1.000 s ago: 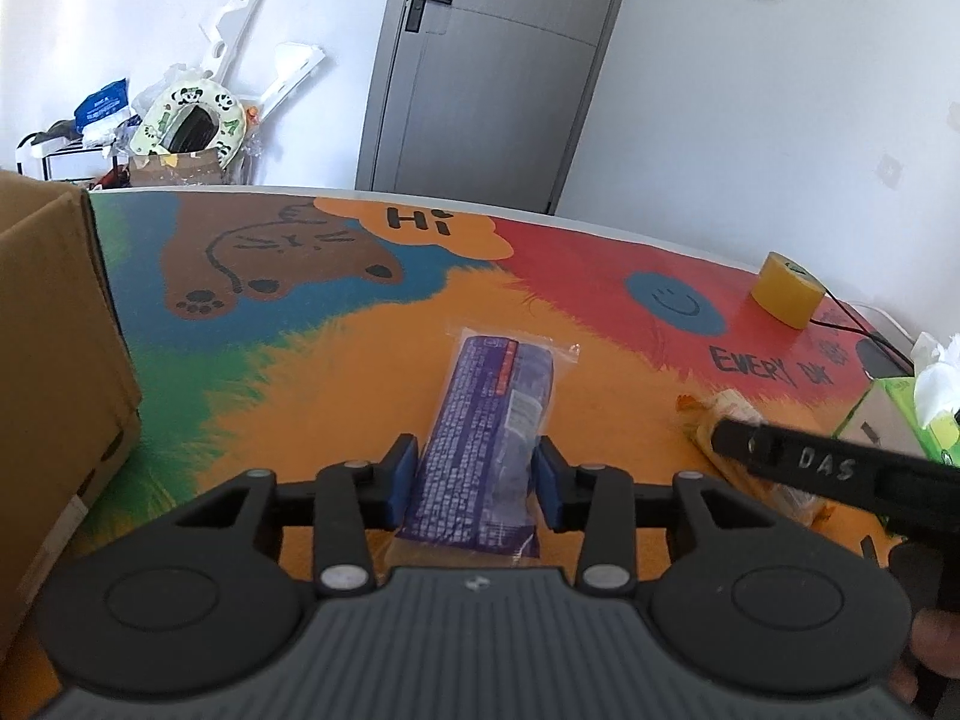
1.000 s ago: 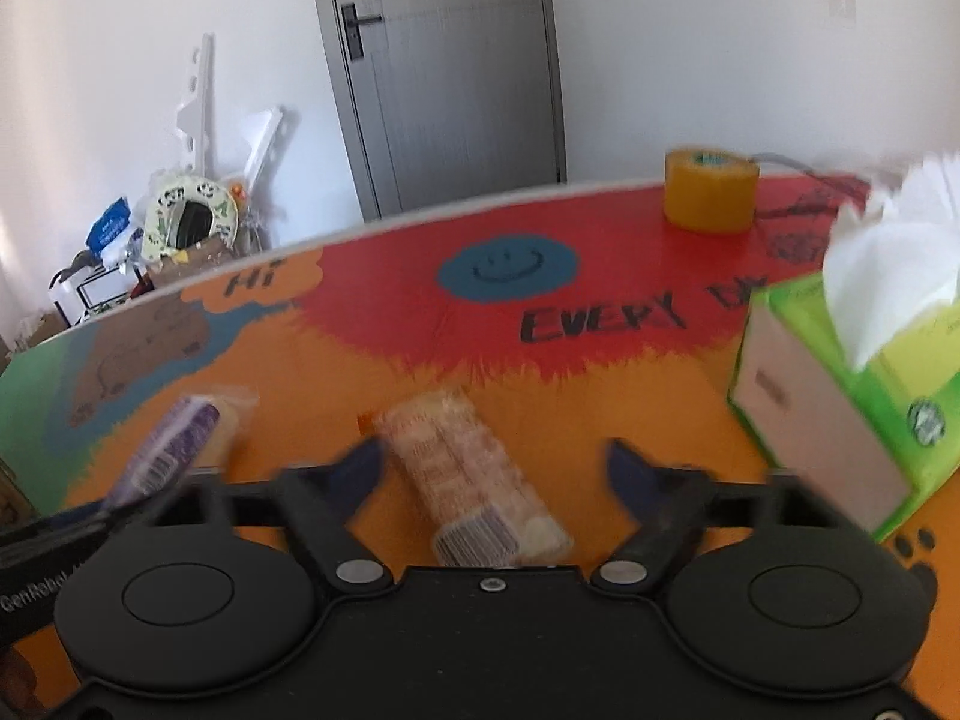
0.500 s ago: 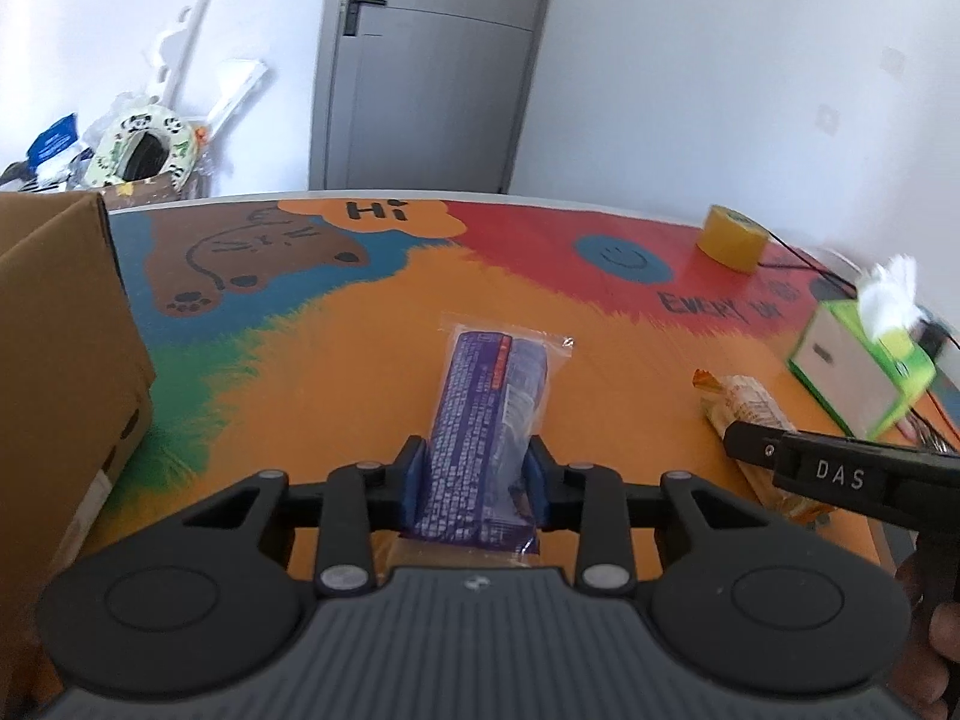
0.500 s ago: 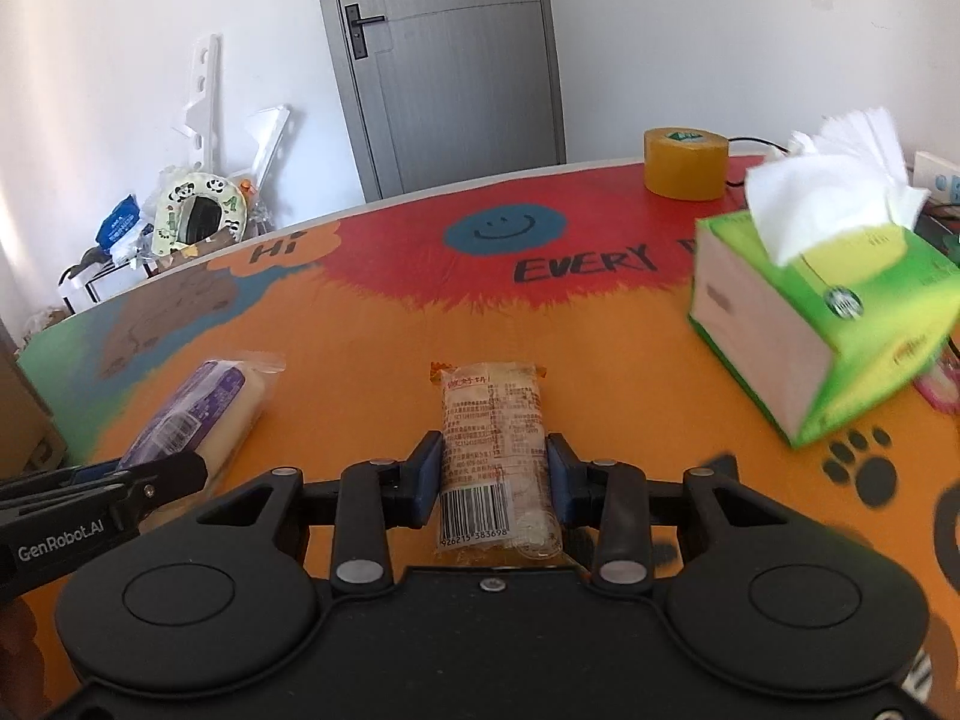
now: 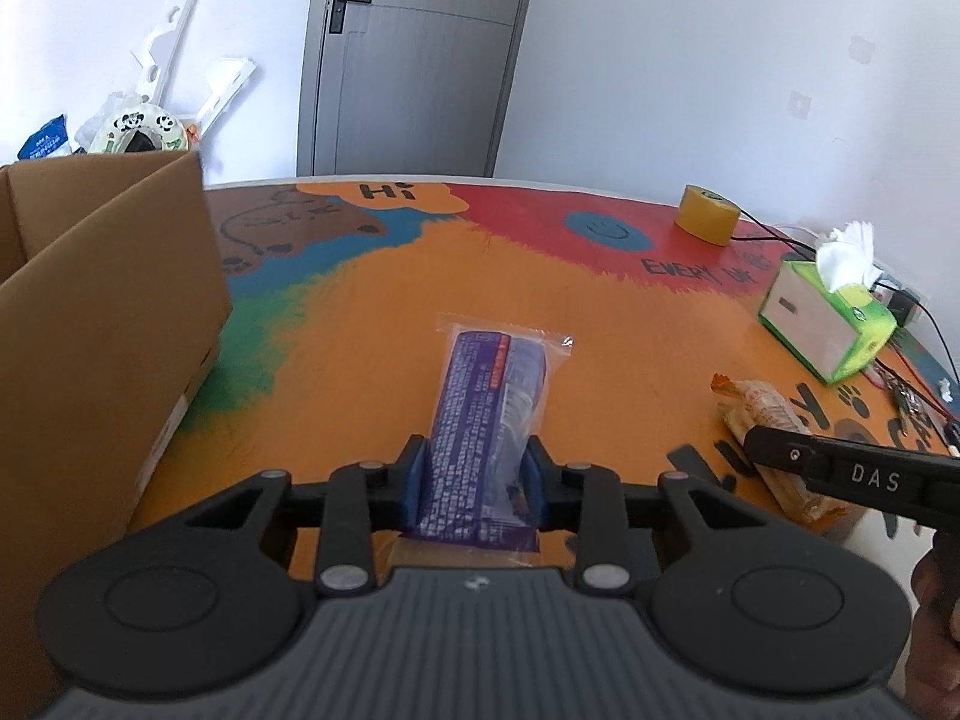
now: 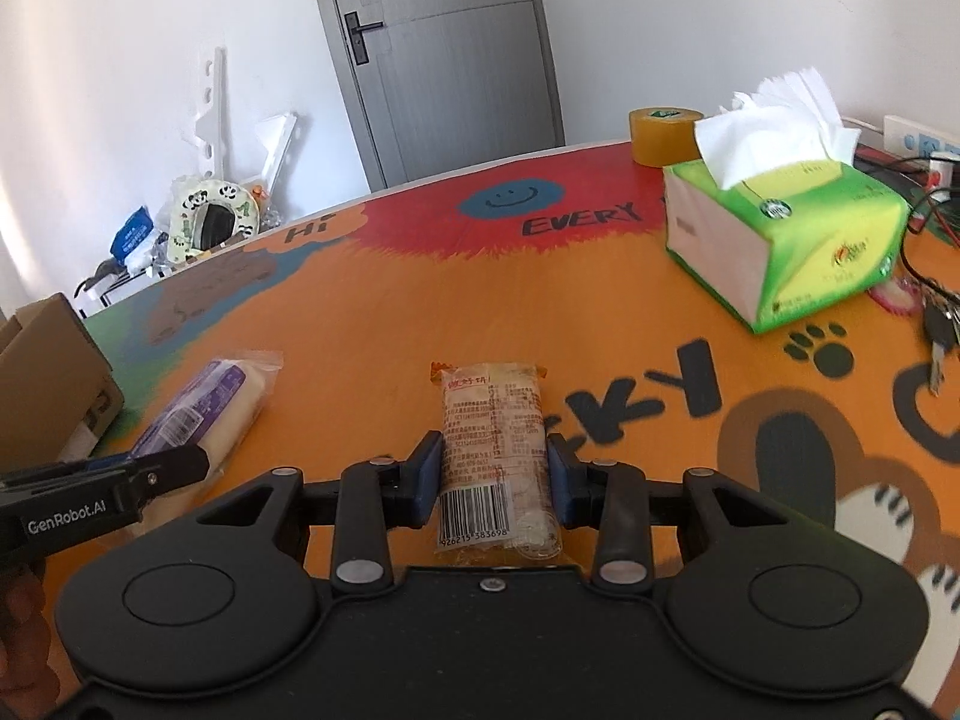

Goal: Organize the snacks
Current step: 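Carry the purple bar and cracker pack over the cardboard box with both tools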

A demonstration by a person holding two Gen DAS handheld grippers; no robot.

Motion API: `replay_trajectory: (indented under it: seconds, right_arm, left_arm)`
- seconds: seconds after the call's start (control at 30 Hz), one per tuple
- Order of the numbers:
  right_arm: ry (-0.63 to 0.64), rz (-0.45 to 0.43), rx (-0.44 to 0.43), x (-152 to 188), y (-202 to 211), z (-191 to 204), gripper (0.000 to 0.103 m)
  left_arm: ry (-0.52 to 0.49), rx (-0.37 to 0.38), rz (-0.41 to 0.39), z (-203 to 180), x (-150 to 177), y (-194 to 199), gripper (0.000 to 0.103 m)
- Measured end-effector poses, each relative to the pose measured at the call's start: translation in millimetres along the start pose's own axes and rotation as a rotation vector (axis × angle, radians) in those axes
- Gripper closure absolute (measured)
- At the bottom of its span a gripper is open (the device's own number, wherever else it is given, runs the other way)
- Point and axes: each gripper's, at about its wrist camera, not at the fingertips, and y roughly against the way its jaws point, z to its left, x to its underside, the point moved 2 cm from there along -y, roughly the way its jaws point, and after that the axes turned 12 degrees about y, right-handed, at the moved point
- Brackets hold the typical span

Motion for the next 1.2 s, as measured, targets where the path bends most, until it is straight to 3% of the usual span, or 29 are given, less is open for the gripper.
replay_trajectory:
  seconds: [0.27,0.53,0.97,1.2]
  right_arm:
    - [-0.094,-0.037,-0.049,13.6,24.8,9.1,0.066]
    - [-0.128,-0.089,-0.097,9.7,46.2,26.7,0.066]
    - [-0.081,-0.180,-0.148,-28.8,69.5,64.3,0.066]
    - [-0.082,-0.219,-0.176,-48.4,74.4,83.7,0.066]
  left_arm:
    - [0.053,0.041,0.015,7.7,8.6,22.5,0.074]
    - [0.081,0.086,-0.044,10.2,-1.4,56.8,0.074]
    - [0.081,0.092,-0.179,19.7,-40.0,101.2,0.074]
    - [0.096,0.072,-0.231,44.0,-61.8,121.8,0.074]
